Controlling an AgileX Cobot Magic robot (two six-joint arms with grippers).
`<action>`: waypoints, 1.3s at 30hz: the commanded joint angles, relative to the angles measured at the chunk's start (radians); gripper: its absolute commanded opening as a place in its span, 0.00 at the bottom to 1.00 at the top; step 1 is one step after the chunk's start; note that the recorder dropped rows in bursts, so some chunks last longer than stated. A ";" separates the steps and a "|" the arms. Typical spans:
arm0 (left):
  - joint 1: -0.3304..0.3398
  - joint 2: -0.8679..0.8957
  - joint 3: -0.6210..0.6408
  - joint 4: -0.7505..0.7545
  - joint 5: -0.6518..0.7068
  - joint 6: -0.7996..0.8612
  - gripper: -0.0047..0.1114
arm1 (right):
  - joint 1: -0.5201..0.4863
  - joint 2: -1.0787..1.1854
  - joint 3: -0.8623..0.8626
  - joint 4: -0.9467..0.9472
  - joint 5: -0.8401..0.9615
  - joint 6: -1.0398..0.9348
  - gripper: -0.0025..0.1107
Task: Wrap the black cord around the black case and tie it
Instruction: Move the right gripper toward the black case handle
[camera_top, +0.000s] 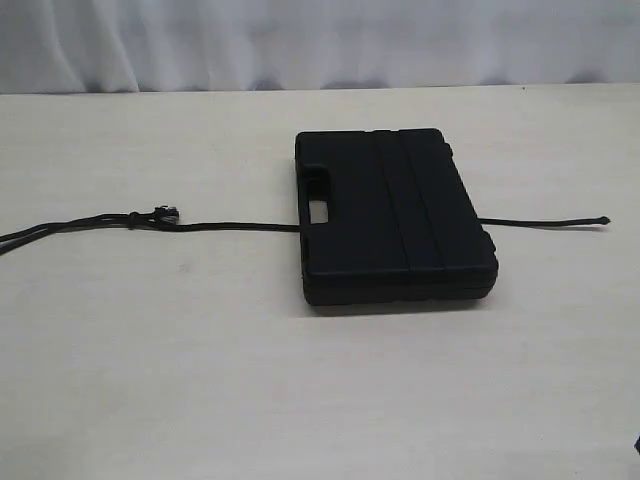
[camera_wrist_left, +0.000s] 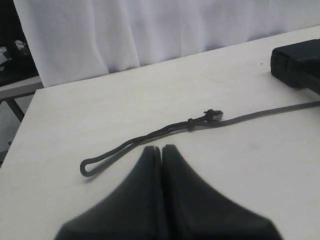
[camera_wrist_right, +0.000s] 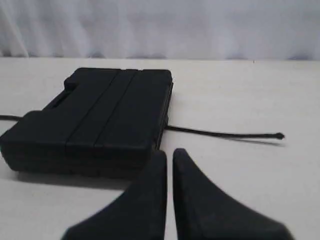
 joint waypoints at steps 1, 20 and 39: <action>-0.001 -0.003 0.003 -0.006 -0.010 -0.003 0.04 | -0.002 -0.004 0.002 -0.015 -0.200 -0.014 0.06; -0.001 -0.003 0.003 -0.006 -0.010 -0.003 0.04 | -0.002 -0.004 -0.125 -0.052 -1.147 0.423 0.06; -0.001 -0.003 0.003 -0.006 -0.010 -0.003 0.04 | -0.002 1.001 -1.149 -0.188 0.532 0.234 0.49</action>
